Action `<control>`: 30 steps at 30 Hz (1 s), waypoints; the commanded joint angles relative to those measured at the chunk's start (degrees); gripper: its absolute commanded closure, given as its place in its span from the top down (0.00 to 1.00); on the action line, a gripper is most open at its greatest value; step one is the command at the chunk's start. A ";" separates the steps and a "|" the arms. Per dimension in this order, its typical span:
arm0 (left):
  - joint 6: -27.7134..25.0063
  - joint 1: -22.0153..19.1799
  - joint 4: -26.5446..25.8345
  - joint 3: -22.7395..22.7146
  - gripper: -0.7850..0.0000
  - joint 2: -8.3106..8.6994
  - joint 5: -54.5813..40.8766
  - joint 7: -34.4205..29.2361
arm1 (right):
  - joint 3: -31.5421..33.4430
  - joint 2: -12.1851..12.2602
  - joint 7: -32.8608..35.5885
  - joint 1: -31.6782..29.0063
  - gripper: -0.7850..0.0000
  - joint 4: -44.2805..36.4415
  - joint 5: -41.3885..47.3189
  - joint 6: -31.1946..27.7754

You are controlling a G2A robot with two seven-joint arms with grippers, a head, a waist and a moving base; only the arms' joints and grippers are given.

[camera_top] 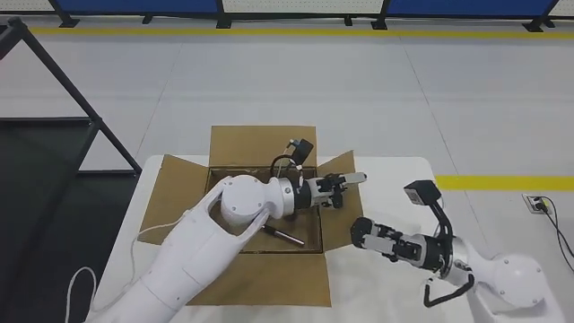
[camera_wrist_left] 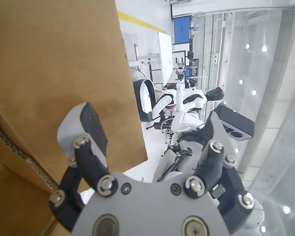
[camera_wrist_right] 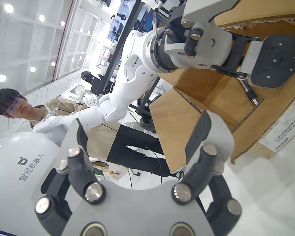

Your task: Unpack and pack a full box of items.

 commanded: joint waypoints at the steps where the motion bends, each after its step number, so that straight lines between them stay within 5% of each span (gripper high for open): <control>1: -0.17 -0.34 0.97 0.10 1.00 -0.39 0.06 -0.14 | -0.67 0.18 -0.39 0.62 1.00 0.89 -1.62 1.30; 9: -1.35 0.09 1.19 -1.30 1.00 -0.91 0.71 -0.40 | -2.20 0.82 -1.68 2.62 1.00 5.55 -4.34 4.43; 14: -2.34 2.49 -2.78 -5.88 1.00 0.49 2.05 -0.35 | -2.68 1.22 -3.13 3.58 1.00 7.63 -6.15 5.84; 20: -4.14 10.19 -12.20 -16.82 1.00 3.88 4.47 1.29 | -3.68 1.50 -4.28 4.78 1.00 9.59 -5.45 5.77; 27: -5.68 25.12 -26.40 -32.77 1.00 7.63 5.95 3.86 | -4.70 1.74 -5.96 6.05 1.00 11.77 -4.30 5.37; 30: -5.68 25.12 -26.40 -32.77 1.00 7.63 5.95 3.86 | -5.03 1.87 -6.30 6.59 1.00 11.65 -4.03 5.08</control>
